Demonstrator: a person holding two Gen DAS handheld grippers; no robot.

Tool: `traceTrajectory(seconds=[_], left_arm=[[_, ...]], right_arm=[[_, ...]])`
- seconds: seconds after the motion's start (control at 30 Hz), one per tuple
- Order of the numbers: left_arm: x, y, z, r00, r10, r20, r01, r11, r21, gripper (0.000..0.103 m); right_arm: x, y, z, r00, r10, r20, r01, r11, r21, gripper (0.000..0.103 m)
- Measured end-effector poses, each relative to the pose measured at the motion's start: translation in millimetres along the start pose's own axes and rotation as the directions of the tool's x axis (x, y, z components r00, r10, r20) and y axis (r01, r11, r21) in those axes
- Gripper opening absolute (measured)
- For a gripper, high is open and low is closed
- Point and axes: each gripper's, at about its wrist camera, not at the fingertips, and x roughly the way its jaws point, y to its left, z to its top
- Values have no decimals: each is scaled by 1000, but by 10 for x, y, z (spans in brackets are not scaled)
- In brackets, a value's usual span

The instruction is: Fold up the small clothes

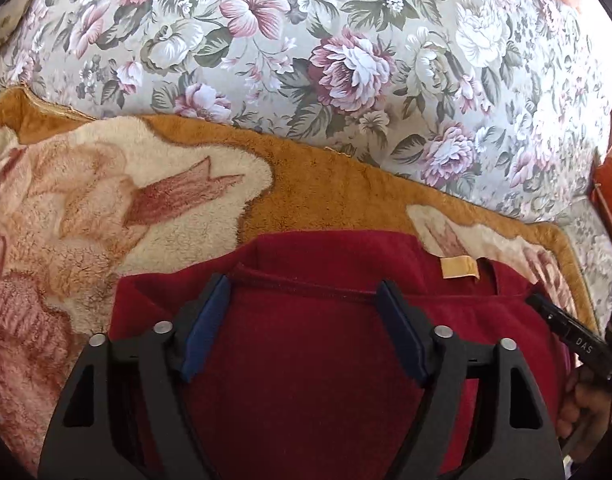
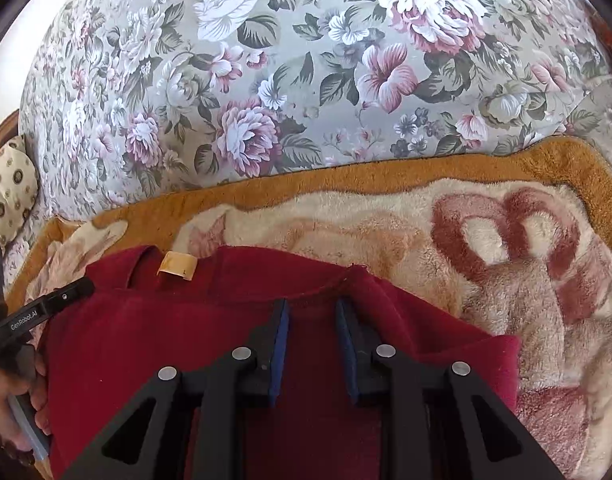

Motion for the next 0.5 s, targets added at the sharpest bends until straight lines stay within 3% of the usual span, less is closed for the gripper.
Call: traceTrajectory(seconds=[0.23, 0.5], left_arm=[[-25, 3, -7, 999, -35, 19, 36, 999, -15, 79], [-125, 256, -39, 977, -198, 81, 208, 969, -135, 79]], right_arm=[[-15, -85, 6, 997, 71, 13, -72, 995, 63, 24], [-23, -82, -2, 998, 62, 15, -63, 996, 56, 24]])
